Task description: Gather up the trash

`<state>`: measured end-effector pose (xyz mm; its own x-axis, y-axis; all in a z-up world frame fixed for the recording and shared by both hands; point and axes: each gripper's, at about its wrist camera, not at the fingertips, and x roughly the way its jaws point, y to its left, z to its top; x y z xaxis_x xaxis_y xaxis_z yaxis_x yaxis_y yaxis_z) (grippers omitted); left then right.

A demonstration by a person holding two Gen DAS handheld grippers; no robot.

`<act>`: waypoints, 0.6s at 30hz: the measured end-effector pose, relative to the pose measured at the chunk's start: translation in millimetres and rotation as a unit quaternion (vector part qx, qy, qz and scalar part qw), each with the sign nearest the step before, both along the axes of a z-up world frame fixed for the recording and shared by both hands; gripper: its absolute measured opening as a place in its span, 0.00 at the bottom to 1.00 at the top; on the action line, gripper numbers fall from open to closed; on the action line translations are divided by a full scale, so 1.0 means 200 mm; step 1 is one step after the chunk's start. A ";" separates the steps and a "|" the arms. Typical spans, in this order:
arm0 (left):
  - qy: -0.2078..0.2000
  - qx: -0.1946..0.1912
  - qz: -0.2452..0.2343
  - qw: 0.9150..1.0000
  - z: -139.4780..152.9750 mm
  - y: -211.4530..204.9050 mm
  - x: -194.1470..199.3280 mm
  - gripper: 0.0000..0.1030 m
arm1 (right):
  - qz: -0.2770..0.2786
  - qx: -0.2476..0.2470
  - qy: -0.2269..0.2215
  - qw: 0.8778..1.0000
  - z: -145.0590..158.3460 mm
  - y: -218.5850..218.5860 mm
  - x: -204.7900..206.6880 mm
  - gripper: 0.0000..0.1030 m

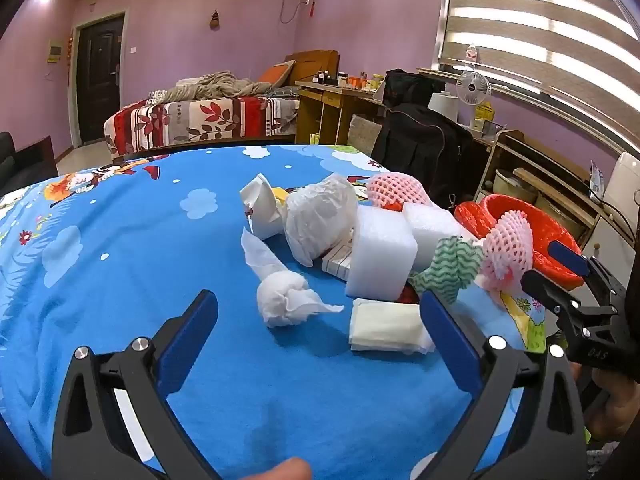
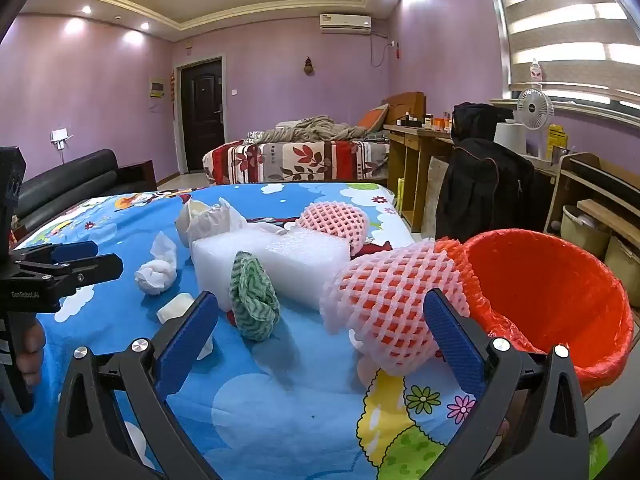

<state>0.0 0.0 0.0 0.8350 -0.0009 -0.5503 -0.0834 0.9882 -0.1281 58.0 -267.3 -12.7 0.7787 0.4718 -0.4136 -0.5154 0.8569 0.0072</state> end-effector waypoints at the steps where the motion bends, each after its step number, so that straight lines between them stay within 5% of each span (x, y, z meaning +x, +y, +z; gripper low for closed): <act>1: 0.000 0.000 0.000 1.000 0.00 0.00 0.00 0.95 | 0.000 0.001 0.001 1.000 0.00 0.00 0.00 0.93; 18: 0.000 0.005 0.000 1.000 0.00 0.00 0.00 0.95 | 0.001 0.004 0.006 1.000 -0.01 -0.01 0.01 0.93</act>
